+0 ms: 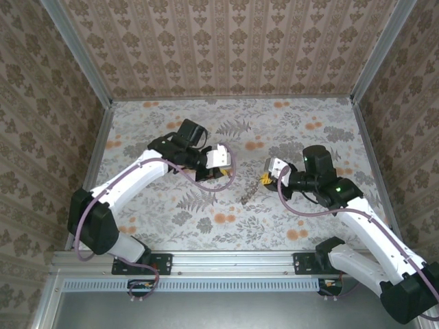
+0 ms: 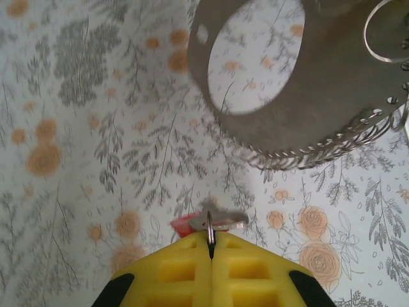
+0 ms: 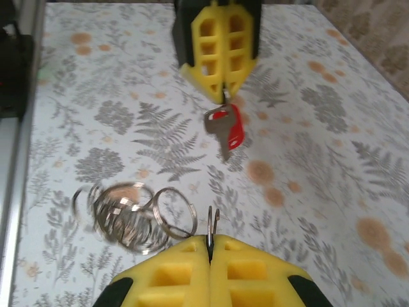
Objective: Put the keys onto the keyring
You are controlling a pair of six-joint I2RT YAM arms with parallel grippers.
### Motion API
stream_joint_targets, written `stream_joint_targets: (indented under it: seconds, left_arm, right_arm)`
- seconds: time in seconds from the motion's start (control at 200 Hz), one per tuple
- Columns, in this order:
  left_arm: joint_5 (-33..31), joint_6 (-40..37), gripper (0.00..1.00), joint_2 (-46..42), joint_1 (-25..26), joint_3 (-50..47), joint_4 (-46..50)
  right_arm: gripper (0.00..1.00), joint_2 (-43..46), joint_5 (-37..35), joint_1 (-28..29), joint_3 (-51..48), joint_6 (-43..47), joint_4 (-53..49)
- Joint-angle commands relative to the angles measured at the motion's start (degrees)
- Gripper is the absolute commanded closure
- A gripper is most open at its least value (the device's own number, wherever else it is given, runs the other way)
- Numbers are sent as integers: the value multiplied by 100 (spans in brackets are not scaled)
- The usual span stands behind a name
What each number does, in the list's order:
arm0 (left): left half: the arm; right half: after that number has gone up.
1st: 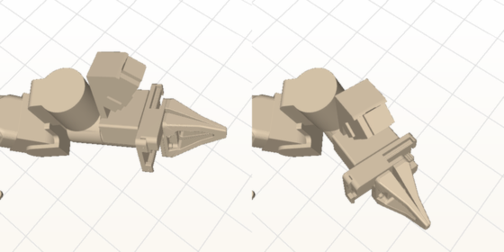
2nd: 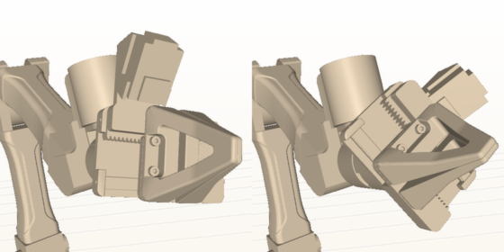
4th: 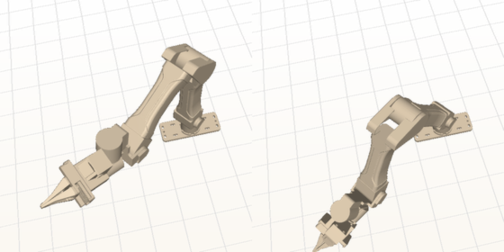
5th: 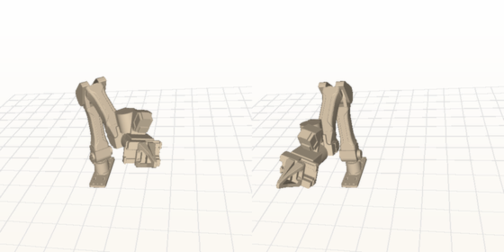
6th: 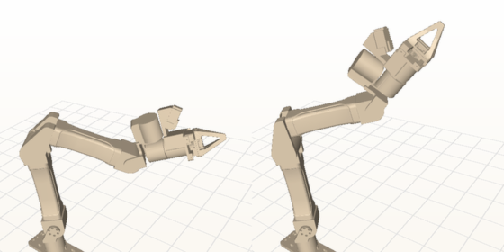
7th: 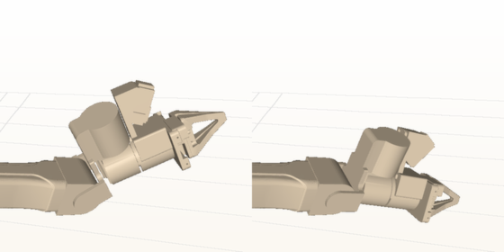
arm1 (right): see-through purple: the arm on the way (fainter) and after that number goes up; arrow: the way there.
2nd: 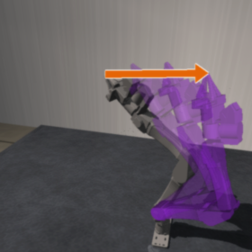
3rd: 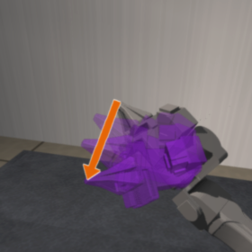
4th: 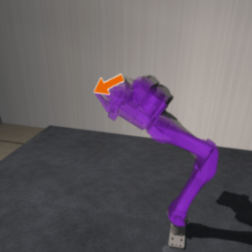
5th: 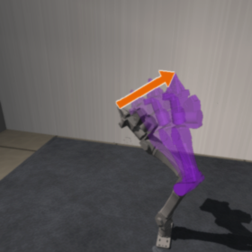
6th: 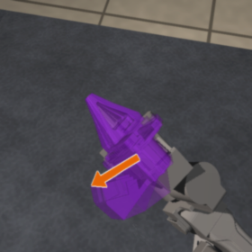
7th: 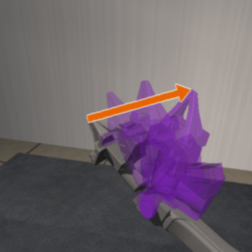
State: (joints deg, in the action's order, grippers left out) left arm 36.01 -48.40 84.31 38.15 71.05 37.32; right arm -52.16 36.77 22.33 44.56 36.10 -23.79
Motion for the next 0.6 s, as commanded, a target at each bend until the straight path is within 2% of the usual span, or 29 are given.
stream_joint_targets:
  seconds: [0.0, 0.155, 0.595]
  left_arm:
    - [806, -875, 100, -189, -9, -53, -117]
    - [1090, -1114, 100, -325, 48, -239, -461]
    - [991, -1154, 100, -322, 408, -475, -1155]
  right_arm:
    - [100, -72, 499, 125, 62, 221, 164]
    - [100, -136, 475, 227, 28, 205, 237]
    - [100, -535, 583, 437, 26, 139, 557]
